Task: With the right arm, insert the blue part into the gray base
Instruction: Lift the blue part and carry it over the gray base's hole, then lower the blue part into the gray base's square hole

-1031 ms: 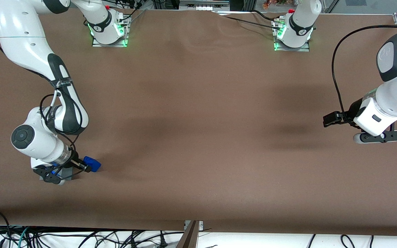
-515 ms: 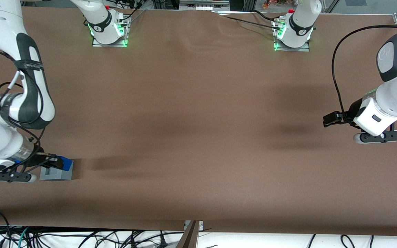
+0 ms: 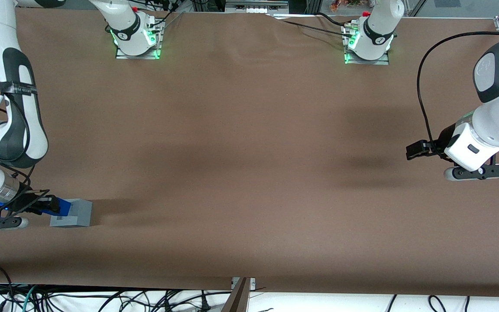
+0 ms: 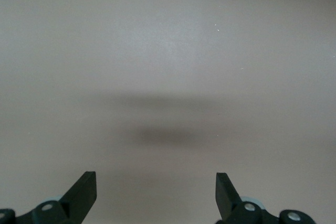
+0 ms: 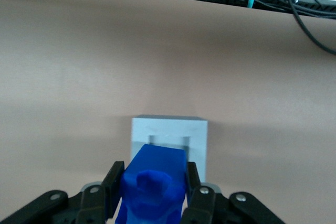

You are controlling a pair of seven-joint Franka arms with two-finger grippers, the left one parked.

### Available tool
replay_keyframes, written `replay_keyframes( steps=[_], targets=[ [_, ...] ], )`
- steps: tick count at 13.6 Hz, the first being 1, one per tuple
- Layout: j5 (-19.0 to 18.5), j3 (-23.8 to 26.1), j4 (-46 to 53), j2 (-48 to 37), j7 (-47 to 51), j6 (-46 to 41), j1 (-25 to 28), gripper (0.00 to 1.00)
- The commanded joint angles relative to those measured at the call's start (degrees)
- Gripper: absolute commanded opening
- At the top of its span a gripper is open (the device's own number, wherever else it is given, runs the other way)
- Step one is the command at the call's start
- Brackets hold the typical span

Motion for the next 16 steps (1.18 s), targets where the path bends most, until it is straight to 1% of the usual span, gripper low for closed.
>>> replay_keyframes(
  steps=[1, 5, 8, 14, 16],
  targets=[
    [1.06, 0.68, 1.28, 1.27, -2.28, 1.24, -0.72, 0.41],
    [1.15, 0.76, 1.11, 2.15, -2.63, 2.21, -0.72, 0.41],
    [1.24, 0.76, 0.93, 2.95, -4.91, 3.87, -0.73, 0.41],
    [1.68, 0.94, 0.84, 3.91, -5.09, 5.11, -0.99, 0.41],
    [2.91, 0.94, 0.67, 3.57, -5.27, 4.15, -0.99, 0.41]
  ],
)
